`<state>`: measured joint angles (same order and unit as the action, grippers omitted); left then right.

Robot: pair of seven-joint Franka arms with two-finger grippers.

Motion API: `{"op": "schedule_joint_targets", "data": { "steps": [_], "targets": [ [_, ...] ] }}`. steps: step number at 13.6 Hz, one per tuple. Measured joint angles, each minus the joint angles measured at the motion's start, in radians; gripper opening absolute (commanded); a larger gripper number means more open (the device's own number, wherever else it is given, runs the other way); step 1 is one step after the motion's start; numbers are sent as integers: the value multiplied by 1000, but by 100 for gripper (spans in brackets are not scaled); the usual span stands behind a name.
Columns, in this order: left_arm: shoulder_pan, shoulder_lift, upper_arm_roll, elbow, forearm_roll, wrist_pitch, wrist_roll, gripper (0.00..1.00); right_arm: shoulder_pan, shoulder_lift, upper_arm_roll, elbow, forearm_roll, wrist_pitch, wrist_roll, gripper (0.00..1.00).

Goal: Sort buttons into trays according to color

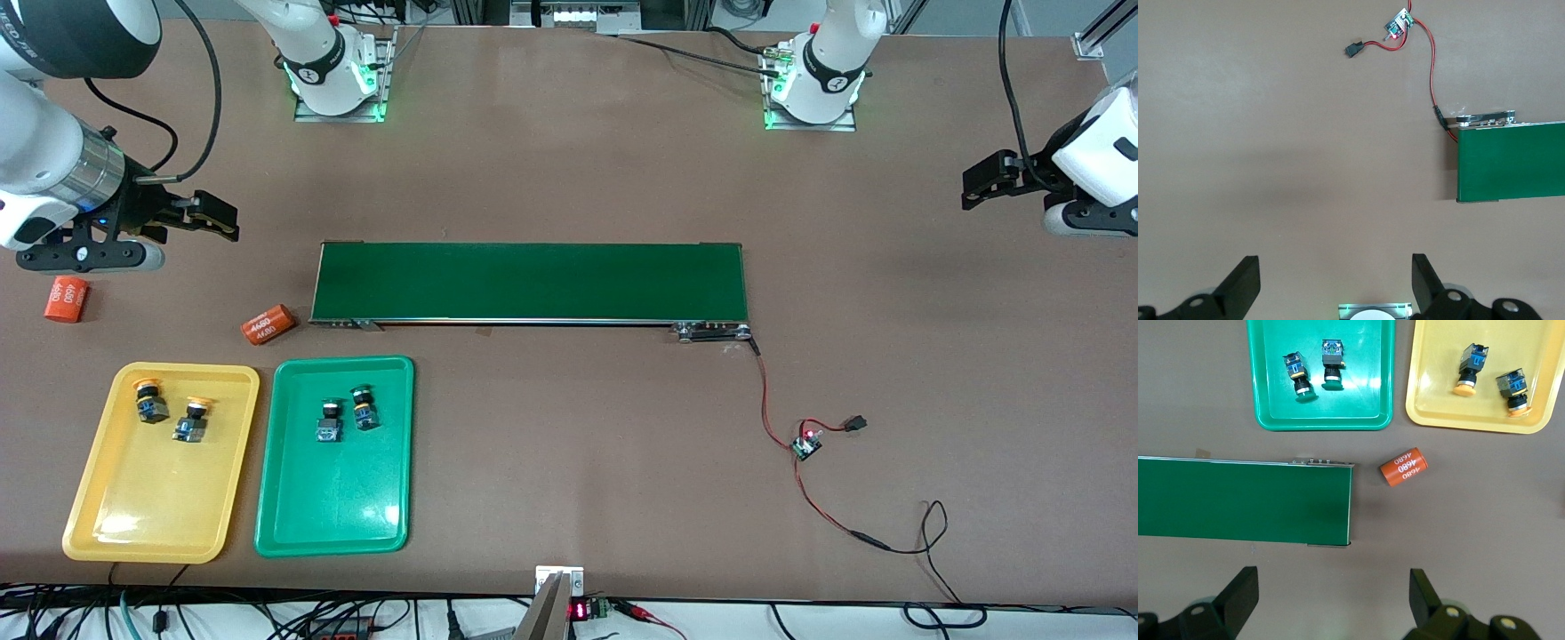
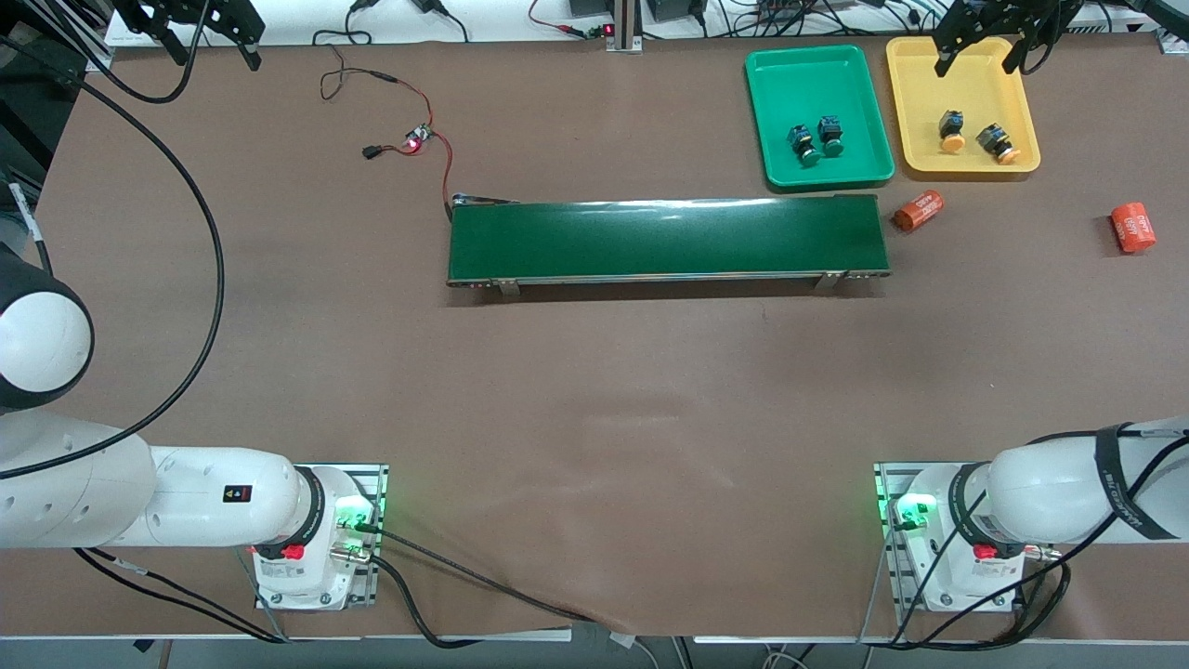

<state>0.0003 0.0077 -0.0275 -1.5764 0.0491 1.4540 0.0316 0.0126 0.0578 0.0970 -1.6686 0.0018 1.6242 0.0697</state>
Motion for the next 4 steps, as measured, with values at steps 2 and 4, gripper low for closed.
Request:
{"op": "schedule_joint_targets", "data": {
  "steps": [2,4],
  "targets": [
    [0,0,0,0,0,0,0,100,0,0,-1,0,0,0,1,100],
    [0,0,0,0,0,-3,0,100,0,0,-2,0,0,0,1,100]
  ]
}}
